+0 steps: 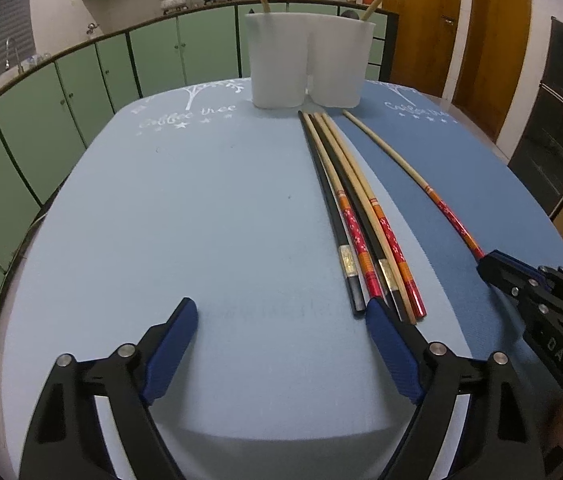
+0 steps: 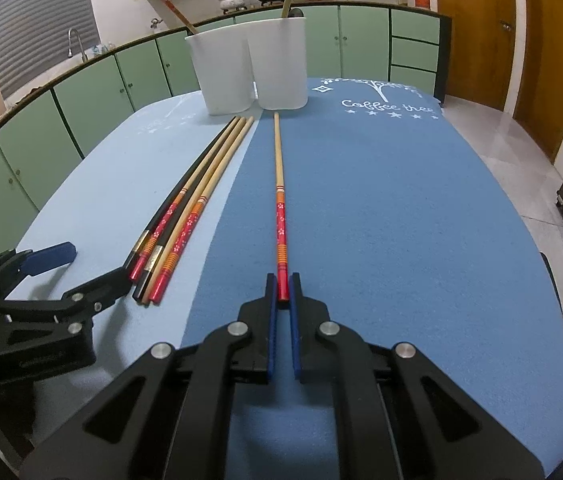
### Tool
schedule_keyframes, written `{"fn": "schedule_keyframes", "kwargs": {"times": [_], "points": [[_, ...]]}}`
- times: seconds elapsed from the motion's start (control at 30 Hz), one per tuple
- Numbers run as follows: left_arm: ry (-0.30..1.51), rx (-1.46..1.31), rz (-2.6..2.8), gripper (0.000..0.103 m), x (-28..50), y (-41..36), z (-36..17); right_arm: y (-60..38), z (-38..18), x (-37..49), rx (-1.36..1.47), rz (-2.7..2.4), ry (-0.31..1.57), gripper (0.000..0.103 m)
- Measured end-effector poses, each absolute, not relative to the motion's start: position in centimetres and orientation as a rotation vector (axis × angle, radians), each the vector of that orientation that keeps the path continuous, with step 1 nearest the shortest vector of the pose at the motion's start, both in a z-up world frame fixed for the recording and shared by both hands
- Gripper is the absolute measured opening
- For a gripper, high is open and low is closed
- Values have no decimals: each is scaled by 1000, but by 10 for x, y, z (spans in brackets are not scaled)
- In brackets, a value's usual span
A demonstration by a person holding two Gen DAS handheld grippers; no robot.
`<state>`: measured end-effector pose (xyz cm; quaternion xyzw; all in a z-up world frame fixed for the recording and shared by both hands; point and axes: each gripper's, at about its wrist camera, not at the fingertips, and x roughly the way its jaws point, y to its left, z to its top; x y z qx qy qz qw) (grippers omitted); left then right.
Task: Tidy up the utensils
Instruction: 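Close the left tool on a black chopstick while the right tool holds the red one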
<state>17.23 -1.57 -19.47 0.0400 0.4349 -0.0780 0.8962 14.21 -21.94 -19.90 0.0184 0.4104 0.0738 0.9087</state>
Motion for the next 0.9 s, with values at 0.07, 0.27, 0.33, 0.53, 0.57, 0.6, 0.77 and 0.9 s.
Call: {"fn": "schedule_keyframes", "kwargs": {"times": [0.07,0.27,0.33,0.53,0.57,0.6,0.77,0.9], "points": [[900,81,-147,82,172,-13,-194,-220,-199,142,40,152,846,5],[896,38,-84,80,170,7,-193,-220,-199,143,41,154,841,6],[890,30,-89,80,170,6,-193,-221,-199,143,52,159,841,6],[871,33,-121,58,174,-2,-193,-221,-200,144,49,163,837,6],[868,34,-128,54,174,-5,-193,-221,-200,145,51,164,837,6],[866,33,-130,50,173,-6,-193,-221,-200,146,55,165,837,6],[845,34,-143,30,170,-12,-192,-222,-201,148,65,174,838,6],[828,62,-167,7,166,-20,-192,-223,-200,149,65,184,843,5]]}}
